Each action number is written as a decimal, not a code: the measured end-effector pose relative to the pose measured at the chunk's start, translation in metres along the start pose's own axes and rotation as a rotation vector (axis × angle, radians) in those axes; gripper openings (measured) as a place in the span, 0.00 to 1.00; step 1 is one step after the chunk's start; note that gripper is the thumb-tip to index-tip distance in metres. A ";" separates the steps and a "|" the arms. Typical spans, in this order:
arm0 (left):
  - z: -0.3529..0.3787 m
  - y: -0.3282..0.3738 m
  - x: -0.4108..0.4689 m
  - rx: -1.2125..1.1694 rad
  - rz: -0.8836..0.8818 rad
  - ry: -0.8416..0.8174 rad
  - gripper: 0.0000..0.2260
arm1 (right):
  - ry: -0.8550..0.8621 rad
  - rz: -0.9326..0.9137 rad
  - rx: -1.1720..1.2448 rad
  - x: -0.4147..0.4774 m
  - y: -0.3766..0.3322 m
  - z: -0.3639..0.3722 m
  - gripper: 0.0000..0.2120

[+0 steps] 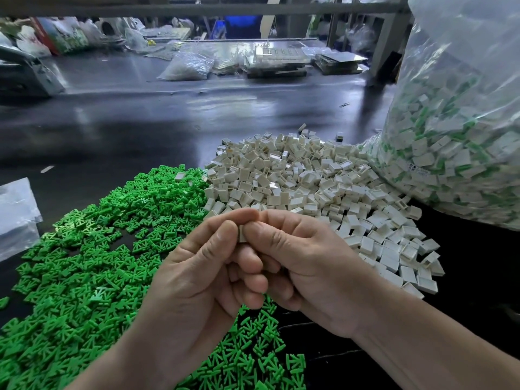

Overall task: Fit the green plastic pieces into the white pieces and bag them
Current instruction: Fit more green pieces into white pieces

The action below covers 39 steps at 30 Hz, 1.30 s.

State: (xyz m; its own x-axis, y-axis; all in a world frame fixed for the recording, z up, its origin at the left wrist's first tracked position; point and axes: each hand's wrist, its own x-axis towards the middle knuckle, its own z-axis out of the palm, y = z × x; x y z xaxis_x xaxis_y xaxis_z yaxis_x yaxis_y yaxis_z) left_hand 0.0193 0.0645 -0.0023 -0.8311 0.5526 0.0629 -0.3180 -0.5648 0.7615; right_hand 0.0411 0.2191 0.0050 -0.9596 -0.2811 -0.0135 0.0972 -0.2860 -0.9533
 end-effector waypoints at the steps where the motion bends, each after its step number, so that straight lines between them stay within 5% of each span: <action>1: -0.001 0.000 0.000 -0.002 -0.003 -0.012 0.16 | -0.007 0.000 -0.002 0.000 0.000 0.000 0.11; 11: -0.002 0.004 0.000 0.059 0.002 -0.004 0.13 | 0.020 0.011 -0.020 -0.002 0.000 0.005 0.21; 23: -0.008 0.012 0.006 0.265 0.062 0.074 0.09 | 0.016 0.043 0.100 0.003 0.000 0.005 0.11; 26: -0.019 0.019 0.008 0.604 0.143 0.265 0.08 | -0.030 0.008 0.337 0.004 -0.009 -0.003 0.06; 28: -0.030 0.018 0.006 1.124 0.231 0.370 0.07 | -0.002 -0.019 0.511 0.005 -0.014 -0.009 0.02; 31: -0.034 0.010 0.007 1.750 0.235 0.253 0.18 | 0.206 0.046 0.544 0.009 -0.014 -0.016 0.03; 33: -0.033 0.003 0.010 1.920 0.225 0.207 0.23 | 0.279 0.096 0.477 0.011 -0.013 -0.021 0.03; 39: -0.034 0.001 0.019 2.103 0.369 0.099 0.13 | 0.183 0.089 0.172 0.008 -0.009 -0.025 0.03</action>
State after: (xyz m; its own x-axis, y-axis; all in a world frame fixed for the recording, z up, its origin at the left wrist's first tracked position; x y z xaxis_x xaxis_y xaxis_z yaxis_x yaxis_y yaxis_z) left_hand -0.0119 0.0538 -0.0219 -0.7572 0.5401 0.3674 0.6173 0.7756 0.1319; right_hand 0.0258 0.2425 0.0062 -0.9755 -0.1465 -0.1643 0.2119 -0.4231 -0.8810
